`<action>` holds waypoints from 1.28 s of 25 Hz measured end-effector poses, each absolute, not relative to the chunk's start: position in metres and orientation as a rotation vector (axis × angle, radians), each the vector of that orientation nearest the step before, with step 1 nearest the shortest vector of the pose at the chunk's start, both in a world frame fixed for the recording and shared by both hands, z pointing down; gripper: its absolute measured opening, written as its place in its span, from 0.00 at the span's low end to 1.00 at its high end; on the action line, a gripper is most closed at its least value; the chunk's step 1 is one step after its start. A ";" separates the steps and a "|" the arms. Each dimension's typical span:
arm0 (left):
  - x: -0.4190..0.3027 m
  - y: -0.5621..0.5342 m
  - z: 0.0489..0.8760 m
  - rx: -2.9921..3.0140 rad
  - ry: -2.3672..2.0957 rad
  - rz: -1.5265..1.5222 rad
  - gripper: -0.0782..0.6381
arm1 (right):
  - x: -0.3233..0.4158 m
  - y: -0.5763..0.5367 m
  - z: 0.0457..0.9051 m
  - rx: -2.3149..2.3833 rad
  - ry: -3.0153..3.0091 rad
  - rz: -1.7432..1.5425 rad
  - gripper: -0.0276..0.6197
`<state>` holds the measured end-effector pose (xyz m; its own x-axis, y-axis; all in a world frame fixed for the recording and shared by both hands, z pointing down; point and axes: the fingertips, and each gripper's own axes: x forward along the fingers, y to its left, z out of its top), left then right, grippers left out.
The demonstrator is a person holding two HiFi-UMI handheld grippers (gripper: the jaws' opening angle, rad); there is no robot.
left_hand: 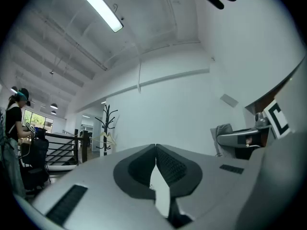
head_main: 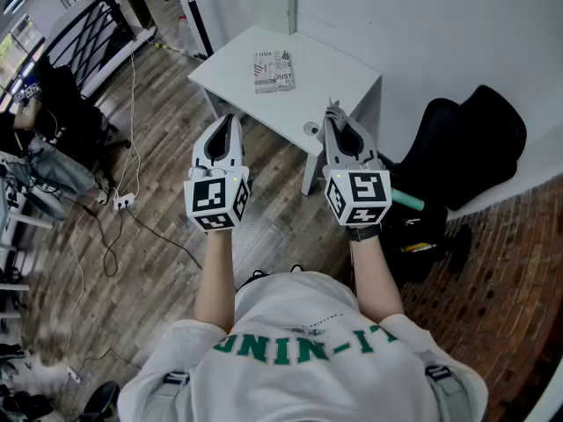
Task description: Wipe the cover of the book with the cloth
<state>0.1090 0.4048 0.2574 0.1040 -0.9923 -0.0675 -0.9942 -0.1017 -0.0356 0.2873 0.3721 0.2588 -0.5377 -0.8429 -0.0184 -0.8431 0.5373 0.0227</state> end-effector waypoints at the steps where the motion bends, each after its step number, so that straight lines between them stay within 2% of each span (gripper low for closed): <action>1: 0.112 0.405 0.261 -2.280 2.049 0.018 0.13 | 0.289 0.372 0.265 -1.503 2.742 0.014 0.09; 13: 0.123 0.387 0.308 -2.356 2.057 -0.071 0.13 | 0.295 0.323 0.330 -1.554 2.720 -0.305 0.10; 17: 0.105 0.351 0.317 -2.364 2.054 -0.060 0.13 | 0.259 0.299 0.360 -1.576 2.893 -0.291 0.10; 21: 0.081 0.299 0.322 -2.376 2.040 -0.043 0.13 | 0.210 0.266 0.391 -1.367 3.104 -0.361 0.10; 26: 0.027 0.224 0.301 -2.382 2.031 0.011 0.13 | 0.162 0.194 0.368 -1.405 3.160 -0.239 0.11; 32: -0.034 0.145 0.293 -2.397 1.993 0.051 0.13 | 0.115 0.094 0.354 -1.536 2.988 -0.281 0.11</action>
